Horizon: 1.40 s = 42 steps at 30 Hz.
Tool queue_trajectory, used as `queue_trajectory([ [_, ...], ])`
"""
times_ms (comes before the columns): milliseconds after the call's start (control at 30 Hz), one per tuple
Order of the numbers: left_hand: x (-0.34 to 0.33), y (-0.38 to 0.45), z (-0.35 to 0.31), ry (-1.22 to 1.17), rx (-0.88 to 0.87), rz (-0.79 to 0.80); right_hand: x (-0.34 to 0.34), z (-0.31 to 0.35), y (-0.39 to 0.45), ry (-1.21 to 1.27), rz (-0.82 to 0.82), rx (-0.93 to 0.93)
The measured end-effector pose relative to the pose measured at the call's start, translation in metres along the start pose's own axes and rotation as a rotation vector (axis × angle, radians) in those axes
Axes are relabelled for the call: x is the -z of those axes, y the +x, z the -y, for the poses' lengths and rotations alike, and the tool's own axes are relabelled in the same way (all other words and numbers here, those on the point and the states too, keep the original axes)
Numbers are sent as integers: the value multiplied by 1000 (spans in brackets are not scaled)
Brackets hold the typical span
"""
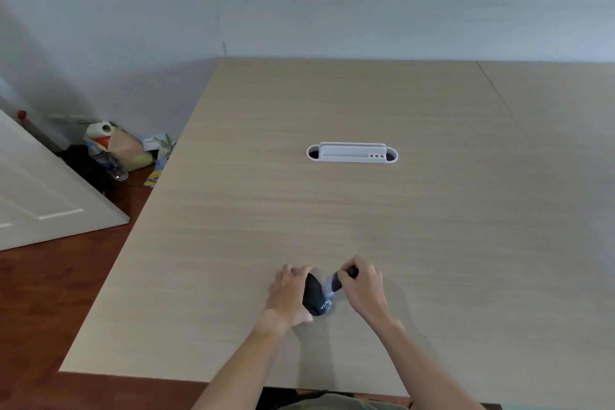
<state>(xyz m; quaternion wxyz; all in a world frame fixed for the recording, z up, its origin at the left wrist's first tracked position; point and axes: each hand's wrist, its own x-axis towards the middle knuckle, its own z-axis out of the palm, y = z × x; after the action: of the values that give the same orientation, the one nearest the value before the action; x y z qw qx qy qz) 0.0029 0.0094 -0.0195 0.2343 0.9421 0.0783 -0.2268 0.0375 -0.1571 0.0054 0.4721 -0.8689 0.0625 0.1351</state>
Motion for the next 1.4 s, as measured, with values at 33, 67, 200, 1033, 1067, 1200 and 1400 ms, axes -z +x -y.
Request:
queue_trajectory([
  [33,-6,-3,-4,-36,36,5,-2,2,-1,38,28,-6],
  [67,-11,-6,-9,-71,66,-18,-4,3,-2,63,62,-18],
  [200,-19,-7,-17,-110,107,-134,-4,-7,2,-71,60,-48],
  [1033,-9,-12,0,3,31,-96,-10,7,7,-203,232,-18],
  [1067,-9,-11,-1,20,30,-95,-7,6,7,-206,226,-24],
  [1200,-11,-13,-4,5,24,-75,-7,4,8,-129,54,1],
  [1400,-10,-14,-2,-90,46,-79,-22,5,6,-101,133,100],
])
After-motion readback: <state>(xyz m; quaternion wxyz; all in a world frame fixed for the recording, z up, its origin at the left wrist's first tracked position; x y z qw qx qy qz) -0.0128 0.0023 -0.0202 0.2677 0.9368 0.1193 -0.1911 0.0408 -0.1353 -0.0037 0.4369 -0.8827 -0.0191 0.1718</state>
